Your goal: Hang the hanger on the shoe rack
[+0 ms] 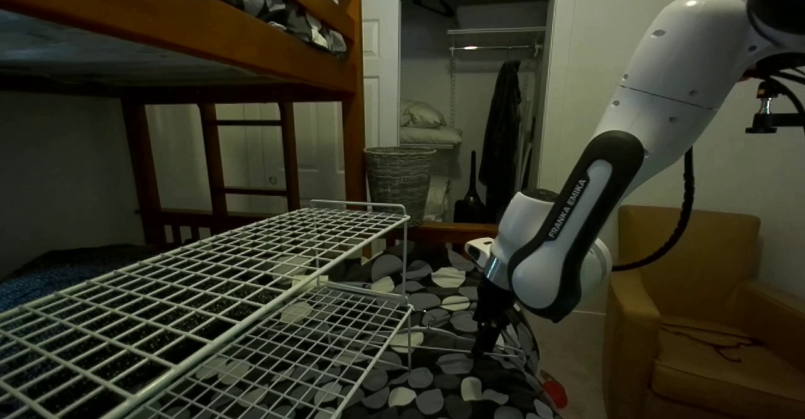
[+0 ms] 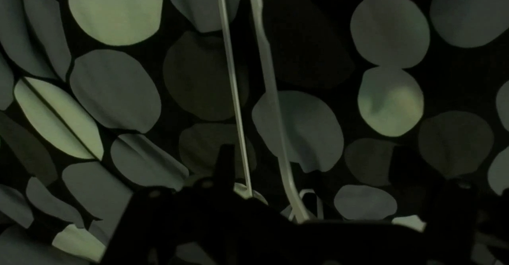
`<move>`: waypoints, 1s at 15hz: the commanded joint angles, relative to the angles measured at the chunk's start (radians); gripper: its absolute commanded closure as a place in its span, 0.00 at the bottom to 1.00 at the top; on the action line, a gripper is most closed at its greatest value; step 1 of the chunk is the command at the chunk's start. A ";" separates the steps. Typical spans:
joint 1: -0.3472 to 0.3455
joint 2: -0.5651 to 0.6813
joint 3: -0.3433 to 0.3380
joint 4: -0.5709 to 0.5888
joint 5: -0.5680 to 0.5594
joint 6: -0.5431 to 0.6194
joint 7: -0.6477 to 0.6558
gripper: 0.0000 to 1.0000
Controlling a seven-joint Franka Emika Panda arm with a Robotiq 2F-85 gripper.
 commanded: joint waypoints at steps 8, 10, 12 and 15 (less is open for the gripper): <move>-0.108 0.133 0.069 0.111 -0.085 0.047 0.026 0.31; -0.119 0.146 0.076 0.122 -0.120 0.048 0.037 0.29; -0.110 0.152 0.067 0.129 -0.156 0.051 0.052 0.20; -0.114 0.168 0.076 0.139 -0.189 0.054 0.067 0.52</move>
